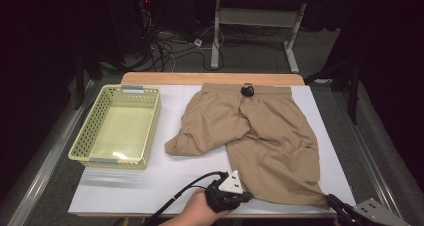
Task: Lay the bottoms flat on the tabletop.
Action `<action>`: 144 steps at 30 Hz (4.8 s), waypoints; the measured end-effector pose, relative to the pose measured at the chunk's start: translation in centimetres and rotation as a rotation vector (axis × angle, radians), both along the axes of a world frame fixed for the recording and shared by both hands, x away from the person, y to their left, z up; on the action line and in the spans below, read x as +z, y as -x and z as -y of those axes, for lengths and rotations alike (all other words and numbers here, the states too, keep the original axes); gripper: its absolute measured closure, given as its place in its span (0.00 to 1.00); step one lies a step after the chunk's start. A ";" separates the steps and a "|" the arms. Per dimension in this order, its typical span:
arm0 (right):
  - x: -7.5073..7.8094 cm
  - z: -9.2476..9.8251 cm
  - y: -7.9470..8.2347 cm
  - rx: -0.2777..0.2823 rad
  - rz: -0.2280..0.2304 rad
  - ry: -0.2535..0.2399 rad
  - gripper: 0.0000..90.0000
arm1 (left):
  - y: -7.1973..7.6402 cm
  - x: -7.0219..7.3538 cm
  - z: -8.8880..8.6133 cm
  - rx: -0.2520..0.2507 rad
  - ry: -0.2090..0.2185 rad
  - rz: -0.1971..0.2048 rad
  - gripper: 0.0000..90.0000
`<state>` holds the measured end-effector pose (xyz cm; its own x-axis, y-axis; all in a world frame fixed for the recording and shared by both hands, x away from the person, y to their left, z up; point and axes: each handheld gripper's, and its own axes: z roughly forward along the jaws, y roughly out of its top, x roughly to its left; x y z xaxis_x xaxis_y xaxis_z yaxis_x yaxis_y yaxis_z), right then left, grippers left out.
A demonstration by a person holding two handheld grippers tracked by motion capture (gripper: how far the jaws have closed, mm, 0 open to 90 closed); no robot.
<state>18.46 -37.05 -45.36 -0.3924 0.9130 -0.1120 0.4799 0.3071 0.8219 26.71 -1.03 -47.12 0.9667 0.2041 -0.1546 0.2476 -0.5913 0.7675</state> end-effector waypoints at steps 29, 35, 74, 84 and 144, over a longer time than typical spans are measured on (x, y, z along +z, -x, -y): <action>-0.9 1.7 -2.9 -0.033 -0.044 -0.106 0.75 | -1.0 1.3 -5.4 0.238 -0.109 0.140 0.98; -1.6 -0.5 -5.1 0.004 -0.085 -0.127 0.62 | -2.1 0.1 -7.6 0.334 -0.138 0.116 0.97; -1.1 0.5 -3.9 -0.001 -0.053 -0.047 1.00 | -2.2 0.4 -8.0 0.325 0.005 0.054 0.60; -0.5 2.8 -2.9 -0.068 -0.026 -0.028 1.00 | -1.6 0.1 -2.9 0.245 -0.055 0.090 0.50; 0.1 1.9 -2.7 0.015 0.008 -0.122 0.72 | -10.1 -1.0 -9.8 0.622 -0.177 0.087 0.96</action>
